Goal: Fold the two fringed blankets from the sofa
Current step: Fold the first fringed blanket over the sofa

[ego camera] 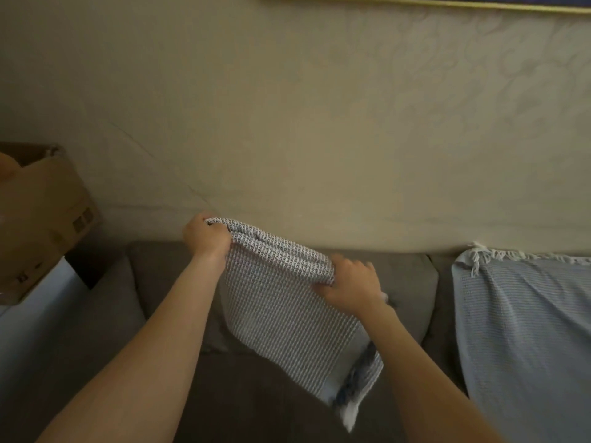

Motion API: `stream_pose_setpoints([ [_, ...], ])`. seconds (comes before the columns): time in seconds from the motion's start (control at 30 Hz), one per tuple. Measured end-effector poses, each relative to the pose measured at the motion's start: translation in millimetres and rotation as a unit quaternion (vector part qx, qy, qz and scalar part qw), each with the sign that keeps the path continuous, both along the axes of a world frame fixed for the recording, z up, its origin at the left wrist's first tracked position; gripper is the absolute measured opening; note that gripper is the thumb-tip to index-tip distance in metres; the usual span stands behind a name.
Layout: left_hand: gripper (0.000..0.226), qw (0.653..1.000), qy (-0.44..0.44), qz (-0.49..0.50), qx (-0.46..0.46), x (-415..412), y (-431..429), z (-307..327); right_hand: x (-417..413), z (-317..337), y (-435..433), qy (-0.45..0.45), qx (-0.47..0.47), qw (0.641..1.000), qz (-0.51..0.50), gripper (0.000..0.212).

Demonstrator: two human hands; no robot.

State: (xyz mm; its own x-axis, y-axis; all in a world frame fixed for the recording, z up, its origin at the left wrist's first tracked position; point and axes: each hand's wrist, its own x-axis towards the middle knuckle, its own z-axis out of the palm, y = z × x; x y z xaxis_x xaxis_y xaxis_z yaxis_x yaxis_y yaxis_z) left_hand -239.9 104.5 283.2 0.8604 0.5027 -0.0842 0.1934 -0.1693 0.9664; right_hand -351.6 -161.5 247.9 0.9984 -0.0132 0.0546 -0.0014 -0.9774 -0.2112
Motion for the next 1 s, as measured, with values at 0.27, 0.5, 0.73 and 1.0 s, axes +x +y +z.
stream_pose_setpoints([
  [0.27, 0.042, 0.992, -0.012, -0.09, 0.091, -34, 0, -12, 1, 28, 9, 0.105, 0.145, 0.979, 0.097, 0.013],
  [0.5, 0.115, 0.798, 0.006, -0.553, 0.24, -72, -31, -44, 6, 34, 25, 0.132, 0.13, 0.968, 0.169, 0.014],
  [0.73, 0.053, 0.792, 0.048, -0.561, 0.234, -96, -54, -47, 3, 61, 21, 0.22, 0.04, 0.962, 0.156, 0.063],
  [1.0, 0.043, 0.822, 0.144, -0.539, 0.114, -93, -41, -33, 11, 53, 22, 0.066, -0.098, 0.99, 0.08, 0.085],
])
